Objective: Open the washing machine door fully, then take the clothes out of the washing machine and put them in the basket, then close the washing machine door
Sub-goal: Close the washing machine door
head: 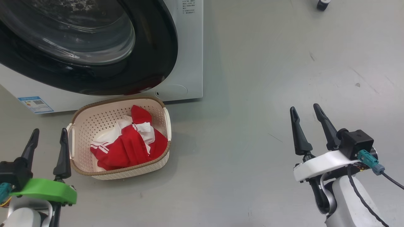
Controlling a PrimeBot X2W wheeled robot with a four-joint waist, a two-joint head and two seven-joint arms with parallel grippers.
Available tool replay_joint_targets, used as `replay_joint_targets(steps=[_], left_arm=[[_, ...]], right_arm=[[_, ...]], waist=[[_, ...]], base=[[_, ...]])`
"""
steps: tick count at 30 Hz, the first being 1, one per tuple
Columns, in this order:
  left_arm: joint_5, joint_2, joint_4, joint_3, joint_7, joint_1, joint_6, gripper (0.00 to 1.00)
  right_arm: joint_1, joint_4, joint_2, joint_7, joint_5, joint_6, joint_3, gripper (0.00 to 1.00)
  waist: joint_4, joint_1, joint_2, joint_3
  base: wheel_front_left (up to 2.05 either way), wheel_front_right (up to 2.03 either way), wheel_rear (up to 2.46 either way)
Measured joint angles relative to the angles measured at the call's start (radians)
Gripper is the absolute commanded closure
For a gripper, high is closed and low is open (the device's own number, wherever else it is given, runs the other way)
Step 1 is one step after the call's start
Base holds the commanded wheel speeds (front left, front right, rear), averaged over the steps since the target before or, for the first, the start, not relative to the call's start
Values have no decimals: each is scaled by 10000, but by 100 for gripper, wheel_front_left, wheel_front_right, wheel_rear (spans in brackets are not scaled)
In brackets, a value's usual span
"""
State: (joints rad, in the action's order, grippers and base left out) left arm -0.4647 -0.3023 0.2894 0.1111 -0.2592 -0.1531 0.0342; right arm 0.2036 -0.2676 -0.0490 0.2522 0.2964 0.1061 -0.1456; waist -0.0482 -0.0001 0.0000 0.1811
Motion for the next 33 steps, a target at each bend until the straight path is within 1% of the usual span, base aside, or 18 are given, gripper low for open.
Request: replay_joint_targets(steps=[4, 7, 12, 18, 21, 33], left_arm=[[466, 577, -451, -472, 0, 320, -397, 0], [834, 882, -711, -658, 15, 695, -629, 0], [1444, 1112, -1106, -974, 21, 1173, -909, 0], [1728, 1701, -1377, -1160, 23, 1654, -920, 0], [1854, 1860, -1432, -1302, 23, 1777, -920, 0], [2238, 2165, -1718, -1601, 23, 1846, -805, 0]], right_arm=[[-158, -2, 0, 0, -8, 0, 13, 0], [-256, 2, 2, 0, -75, 0, 46, 0], [-330, 31, 2, 0, -75, -2, 35, 0], [-337, 77, 2, 0, -75, -2, -8, 0], [-347, 86, 2, 0, -75, -4, -33, 0], [-495, 136, 4, 0, -75, -19, -50, 0]], waist=[[8, 0, 0, -186], [27, 0, 0, -325], [78, 0, 0, -492], [88, 0, 0, -523], [83, 0, 0, -524], [79, 0, 0, -499]], base=[[0, 0, 0], [0, 0, 0], [0, 0, 0], [0, 0, 0], [0, 0, 0], [0, 0, 0]])
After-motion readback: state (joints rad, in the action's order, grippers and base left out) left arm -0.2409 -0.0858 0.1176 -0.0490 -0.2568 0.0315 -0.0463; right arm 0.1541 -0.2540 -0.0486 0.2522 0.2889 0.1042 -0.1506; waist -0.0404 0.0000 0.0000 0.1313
